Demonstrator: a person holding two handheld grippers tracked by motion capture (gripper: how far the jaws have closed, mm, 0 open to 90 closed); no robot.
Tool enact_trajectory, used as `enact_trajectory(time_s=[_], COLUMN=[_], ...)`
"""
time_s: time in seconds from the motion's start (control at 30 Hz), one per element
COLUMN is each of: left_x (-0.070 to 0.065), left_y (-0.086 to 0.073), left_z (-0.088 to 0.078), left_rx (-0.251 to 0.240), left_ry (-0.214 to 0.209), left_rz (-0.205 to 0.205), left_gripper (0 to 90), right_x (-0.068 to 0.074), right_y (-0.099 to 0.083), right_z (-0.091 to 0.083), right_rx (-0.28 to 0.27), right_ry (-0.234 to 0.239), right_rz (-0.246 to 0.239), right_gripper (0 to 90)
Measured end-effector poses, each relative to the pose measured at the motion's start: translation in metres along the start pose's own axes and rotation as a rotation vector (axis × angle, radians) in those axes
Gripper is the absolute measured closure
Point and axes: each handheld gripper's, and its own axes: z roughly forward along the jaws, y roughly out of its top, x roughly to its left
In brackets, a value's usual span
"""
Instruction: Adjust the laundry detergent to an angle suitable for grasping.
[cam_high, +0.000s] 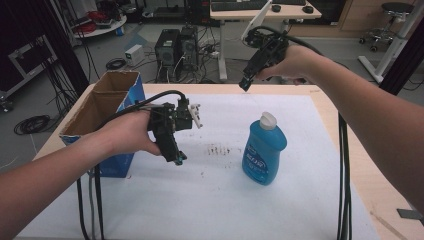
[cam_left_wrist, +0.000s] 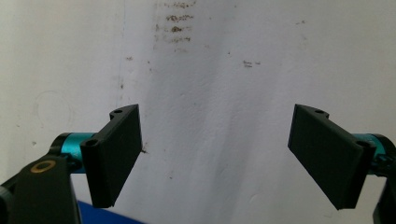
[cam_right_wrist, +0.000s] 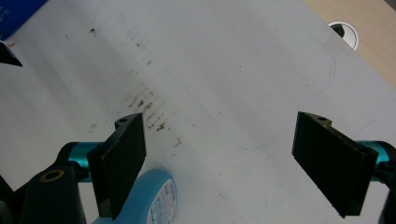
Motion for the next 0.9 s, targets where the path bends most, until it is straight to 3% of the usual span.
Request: enact_trajectory(time_s=[0.9], left_x=[-0.0003], left_y=[-0.0005], left_z=[0.0005], left_rx=[0.002], left_ry=[-0.009], left_rz=[0.0], left_gripper=[17.7], right_x=[-0.0016], right_y=[-0.0028], right_z=[-0.0004], right_rx=[0.001], right_ry=[-0.006], right_rz=[0.008], right_gripper=[17.2])
